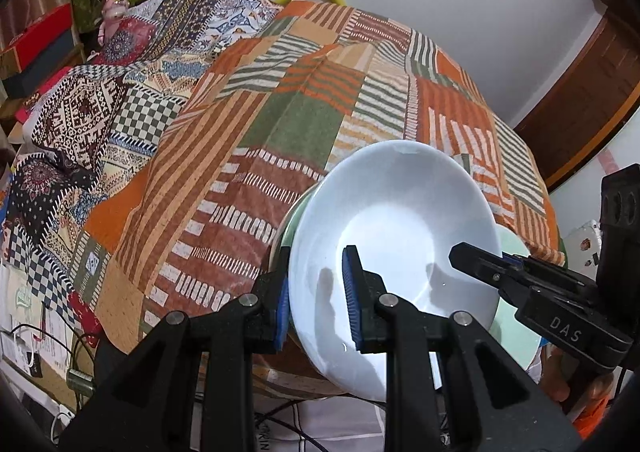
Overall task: Organize plates and bowls
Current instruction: 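Carry the spotted white bowl with both tools over the bowl stack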
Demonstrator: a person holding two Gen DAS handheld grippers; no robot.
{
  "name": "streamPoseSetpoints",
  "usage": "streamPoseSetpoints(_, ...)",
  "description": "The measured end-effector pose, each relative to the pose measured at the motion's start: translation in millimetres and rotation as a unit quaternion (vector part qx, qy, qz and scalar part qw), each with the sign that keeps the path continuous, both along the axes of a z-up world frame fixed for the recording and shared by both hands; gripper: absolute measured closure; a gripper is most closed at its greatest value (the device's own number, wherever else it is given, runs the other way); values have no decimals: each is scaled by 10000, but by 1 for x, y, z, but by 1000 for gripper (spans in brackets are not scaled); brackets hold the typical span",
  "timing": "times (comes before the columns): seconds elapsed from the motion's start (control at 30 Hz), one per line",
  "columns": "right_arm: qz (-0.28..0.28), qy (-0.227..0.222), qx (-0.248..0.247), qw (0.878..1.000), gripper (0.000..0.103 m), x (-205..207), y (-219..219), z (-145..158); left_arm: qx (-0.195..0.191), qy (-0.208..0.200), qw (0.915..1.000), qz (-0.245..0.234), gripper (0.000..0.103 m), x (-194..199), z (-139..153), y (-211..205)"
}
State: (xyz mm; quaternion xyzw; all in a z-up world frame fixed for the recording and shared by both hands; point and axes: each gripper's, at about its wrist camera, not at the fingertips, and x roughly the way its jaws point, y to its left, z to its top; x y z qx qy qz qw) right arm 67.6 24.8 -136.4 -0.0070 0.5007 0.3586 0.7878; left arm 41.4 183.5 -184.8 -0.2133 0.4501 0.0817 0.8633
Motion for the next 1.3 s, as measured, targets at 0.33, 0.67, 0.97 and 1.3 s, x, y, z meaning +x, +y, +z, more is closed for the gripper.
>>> streamPoseSetpoints(0.33,8,91,-158,9998,87,1,1,-10,18,157,9999,-40,80,6,-14,-2)
streamPoseSetpoints(0.67,24,138,-138,9998,87,3,2,-13,-2,166,9999,-33,80,7,-18,-2)
streamPoseSetpoints(0.97,116,-64,-304,9994,86,-1,6,-9,274,205,9994,-62,80,6,-15,-9)
streamPoseSetpoints(1.3,102,-361,-346,9987,83,0,1,-2,897,192,9958,-87,79,5,-8,-19)
